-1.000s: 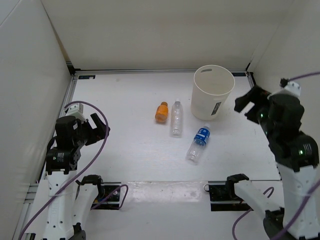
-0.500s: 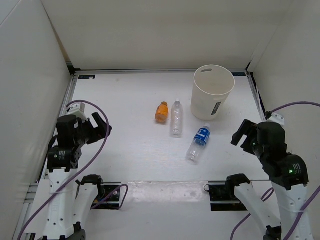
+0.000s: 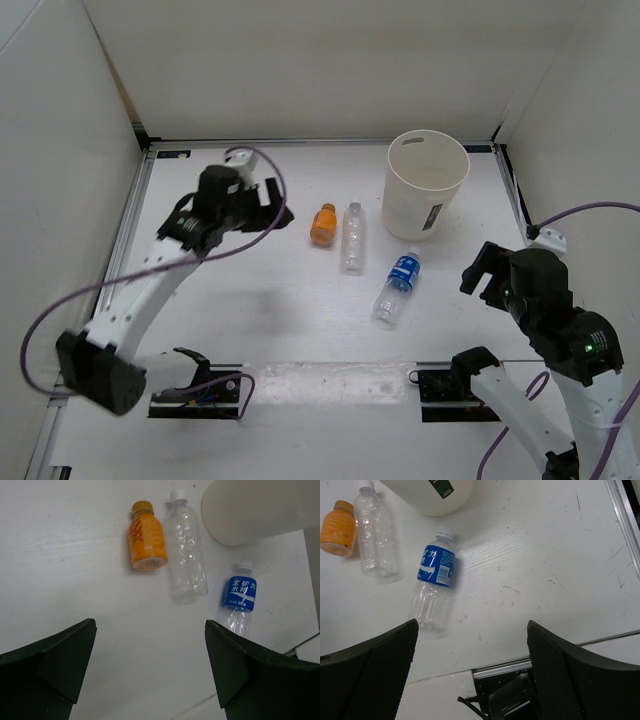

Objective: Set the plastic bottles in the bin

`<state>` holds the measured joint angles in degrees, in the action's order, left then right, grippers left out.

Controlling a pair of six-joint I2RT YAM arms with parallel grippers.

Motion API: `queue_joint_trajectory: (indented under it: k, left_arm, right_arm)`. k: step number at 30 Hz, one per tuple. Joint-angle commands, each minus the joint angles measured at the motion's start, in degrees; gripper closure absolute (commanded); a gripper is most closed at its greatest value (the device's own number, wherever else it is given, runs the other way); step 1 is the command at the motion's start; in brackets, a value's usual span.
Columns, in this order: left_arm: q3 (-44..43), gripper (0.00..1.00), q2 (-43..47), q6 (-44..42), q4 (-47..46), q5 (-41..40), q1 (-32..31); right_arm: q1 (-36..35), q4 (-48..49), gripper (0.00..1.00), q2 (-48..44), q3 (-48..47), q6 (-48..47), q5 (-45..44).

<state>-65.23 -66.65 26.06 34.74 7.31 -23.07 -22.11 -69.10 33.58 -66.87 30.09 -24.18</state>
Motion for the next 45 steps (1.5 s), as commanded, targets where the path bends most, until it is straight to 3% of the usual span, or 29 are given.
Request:
queue_joint_trajectory:
  k: [1,5,13,28,37,45]
  left_arm:
    - [-6.3,0.0,-11.2,-4.1,-2.8,-5.9,-3.6]
    - [-11.7,0.0,-20.8,-5.8,-5.0,-4.4,-3.9]
    - [-24.9,0.0,-37.8,-11.3,-1.2,-5.5,-5.3]
    - [-30.9,0.0,-48.1,-11.6,-2.7,-2.0,-8.0]
    - [-38.6,0.0,-55.4,-13.0,5.8,-0.1,-7.6]
    - [-38.7,0.19,-58.3,-13.8,7.7,2.4,-7.4]
  right_arm:
    - [0.9,-0.3,0.1,-1.8,0.5,1.9,-1.7]
    - [3.9,1.9,0.1,-5.0,1.7,-1.4,4.7]
    - [4.0,3.4,0.1,-4.6,2.4,-3.5,7.2]
    - [2.3,3.8,0.1,-4.7,2.5,-3.9,7.7]
    - [2.9,4.1,0.1,-4.8,2.4,-4.0,8.0]
    - [2.9,4.1,0.1,-5.7,2.5,-3.8,8.0]
